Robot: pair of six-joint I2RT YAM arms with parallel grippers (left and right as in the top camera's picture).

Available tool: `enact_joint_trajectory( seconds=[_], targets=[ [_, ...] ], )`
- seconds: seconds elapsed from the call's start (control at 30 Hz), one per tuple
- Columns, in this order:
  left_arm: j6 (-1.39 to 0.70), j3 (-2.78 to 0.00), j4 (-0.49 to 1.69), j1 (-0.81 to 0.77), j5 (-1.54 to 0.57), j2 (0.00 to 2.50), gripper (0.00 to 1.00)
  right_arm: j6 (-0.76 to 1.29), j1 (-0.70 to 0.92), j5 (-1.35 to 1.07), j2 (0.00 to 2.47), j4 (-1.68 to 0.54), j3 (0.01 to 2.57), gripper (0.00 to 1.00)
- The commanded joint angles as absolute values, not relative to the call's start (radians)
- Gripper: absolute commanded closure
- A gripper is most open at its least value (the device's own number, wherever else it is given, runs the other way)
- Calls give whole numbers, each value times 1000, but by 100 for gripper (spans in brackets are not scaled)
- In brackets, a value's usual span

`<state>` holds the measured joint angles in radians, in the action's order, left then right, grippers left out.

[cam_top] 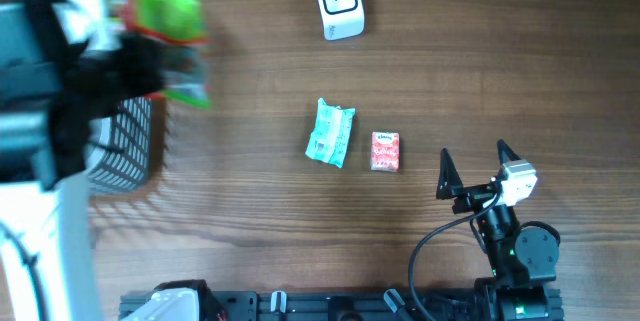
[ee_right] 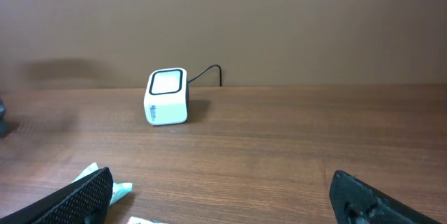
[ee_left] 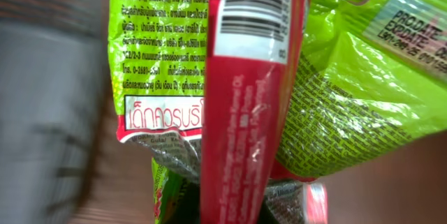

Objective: Scan the item barcode
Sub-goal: 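Grasp the green snack bags in the basket and place them on table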

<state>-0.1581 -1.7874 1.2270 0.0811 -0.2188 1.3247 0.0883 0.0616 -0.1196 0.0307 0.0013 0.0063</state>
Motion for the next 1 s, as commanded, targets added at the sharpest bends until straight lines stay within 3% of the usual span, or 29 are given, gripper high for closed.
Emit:
enact_joint_trajectory(
  seconds=[0.0,0.17,0.33,0.4,0.43,0.57,0.7,0.83,0.97],
  targets=[
    [-227,-1630,1180,-150,-100,1417,96,81,55,-125,25,7,5,0],
    [-335,-1376,995,-339,-39,1612,96,81,55,-125,25,7,5,0],
    [-357,-1293,841,-395,-16,1832,93,81,55,-125,25,7,5,0],
    [-356,-1293,833,-404,-68,1885,72,81,55,-125,25,7,5,0],
    [-356,-1293,834,-407,-82,1895,53,81,55,-125,25,7,5,0],
    [-356,-1298,838,-408,-81,1864,16,81,55,-125,25,7,5,0],
    [-352,-1328,876,-408,-34,1767,1,81,55,-125,25,7,5,0],
    [-320,-1488,1006,-381,148,1627,0,81,55,-125,25,7,5,0],
    [-206,-1763,1105,-241,418,1530,0,81,55,-125,25,7,5,0]
  ],
)
